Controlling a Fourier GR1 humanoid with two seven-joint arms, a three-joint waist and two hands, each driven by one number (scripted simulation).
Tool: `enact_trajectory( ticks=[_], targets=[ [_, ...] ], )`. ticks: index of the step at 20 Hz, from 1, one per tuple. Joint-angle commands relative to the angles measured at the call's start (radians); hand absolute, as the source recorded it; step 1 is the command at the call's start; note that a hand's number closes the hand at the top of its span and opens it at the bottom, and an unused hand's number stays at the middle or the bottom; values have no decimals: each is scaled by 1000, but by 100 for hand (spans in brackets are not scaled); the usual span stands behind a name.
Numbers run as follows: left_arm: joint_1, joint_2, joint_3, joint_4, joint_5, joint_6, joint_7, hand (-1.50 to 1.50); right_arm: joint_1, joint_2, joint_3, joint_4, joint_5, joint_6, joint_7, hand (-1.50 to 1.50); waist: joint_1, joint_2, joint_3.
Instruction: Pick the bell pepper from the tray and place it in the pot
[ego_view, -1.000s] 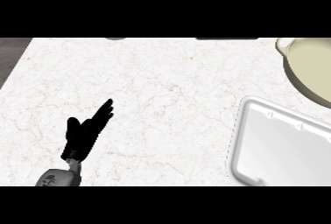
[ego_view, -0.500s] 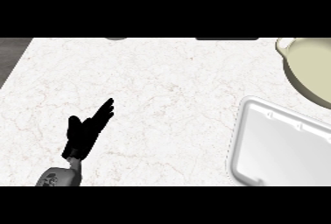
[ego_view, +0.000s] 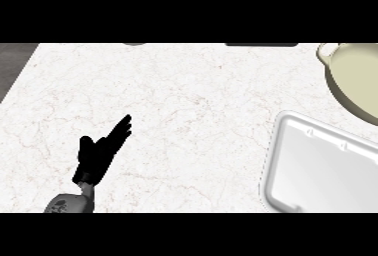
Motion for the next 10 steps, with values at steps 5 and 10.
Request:
enact_trajectory(
  ticks=[5,10],
  targets=[
    [-27,-17,4,27,-19,13,0,0,-260,-40,180,10,169,42,269,150,19,6,1],
    [-17,-12,-6,28,-23,-16,-15,0,-378,36,266,141,299,0,242,150,26,8,2]
  ],
)
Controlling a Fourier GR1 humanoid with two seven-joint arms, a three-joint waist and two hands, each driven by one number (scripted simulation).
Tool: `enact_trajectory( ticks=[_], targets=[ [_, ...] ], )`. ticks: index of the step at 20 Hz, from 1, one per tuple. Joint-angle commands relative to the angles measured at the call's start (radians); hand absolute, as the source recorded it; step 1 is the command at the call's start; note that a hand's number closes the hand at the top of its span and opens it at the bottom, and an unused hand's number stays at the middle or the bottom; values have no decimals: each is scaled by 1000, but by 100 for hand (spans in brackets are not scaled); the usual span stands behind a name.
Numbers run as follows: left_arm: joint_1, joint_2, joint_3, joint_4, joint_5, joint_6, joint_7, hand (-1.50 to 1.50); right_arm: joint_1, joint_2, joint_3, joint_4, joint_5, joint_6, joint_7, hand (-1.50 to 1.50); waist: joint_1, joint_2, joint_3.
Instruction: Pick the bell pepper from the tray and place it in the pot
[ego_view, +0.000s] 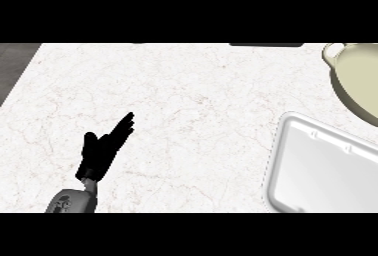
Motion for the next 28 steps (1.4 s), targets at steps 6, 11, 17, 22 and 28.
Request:
enact_trajectory(
  ticks=[6,11,17,22,28],
  targets=[
    [18,-14,-37,-29,-19,-15,-1,0,-176,68,226,151,310,-113,162,150,37,10,1],
    [-62,-22,-11,-3,-2,-11,45,0,-253,117,300,290,409,-31,215,150,26,12,2],
    [-34,-15,-15,-37,-3,-20,26,0,-338,150,287,464,396,204,387,-150,49,19,3],
    [-24,17,12,-38,10,-39,40,0,-376,214,232,478,360,129,303,-150,27,14,4],
    [-44,0,16,4,1,-17,41,0,-395,242,0,399,141,-113,161,-150,6,15,8]
  ],
)
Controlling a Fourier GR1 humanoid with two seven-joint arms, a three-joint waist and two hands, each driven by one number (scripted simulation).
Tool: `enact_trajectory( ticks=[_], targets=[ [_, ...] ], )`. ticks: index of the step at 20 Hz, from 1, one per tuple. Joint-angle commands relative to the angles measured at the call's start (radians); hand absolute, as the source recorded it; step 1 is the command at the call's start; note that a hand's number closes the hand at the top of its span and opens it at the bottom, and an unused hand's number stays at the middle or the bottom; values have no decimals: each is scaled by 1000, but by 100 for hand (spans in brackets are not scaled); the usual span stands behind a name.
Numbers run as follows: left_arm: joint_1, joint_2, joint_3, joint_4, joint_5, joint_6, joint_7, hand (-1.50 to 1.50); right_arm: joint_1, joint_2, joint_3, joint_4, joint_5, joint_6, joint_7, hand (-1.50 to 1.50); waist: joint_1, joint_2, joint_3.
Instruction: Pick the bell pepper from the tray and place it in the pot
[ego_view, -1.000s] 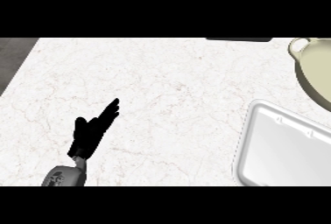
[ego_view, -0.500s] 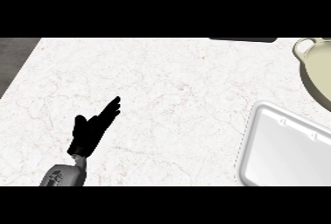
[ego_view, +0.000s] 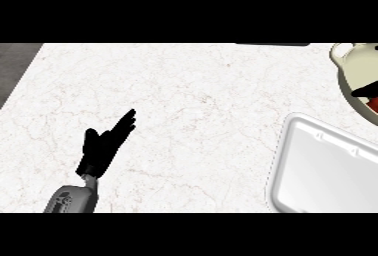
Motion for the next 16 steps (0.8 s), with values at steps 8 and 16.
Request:
enact_trajectory(
  ticks=[8,16],
  targets=[
    [-31,10,28,31,7,-4,-6,0,-11,-45,-344,-44,-291,-327,-161,-150,-29,-4,-2],
    [21,24,38,-47,27,-13,29,0,123,-184,-522,-23,-450,-211,-385,-150,-26,-11,-2]
  ],
)
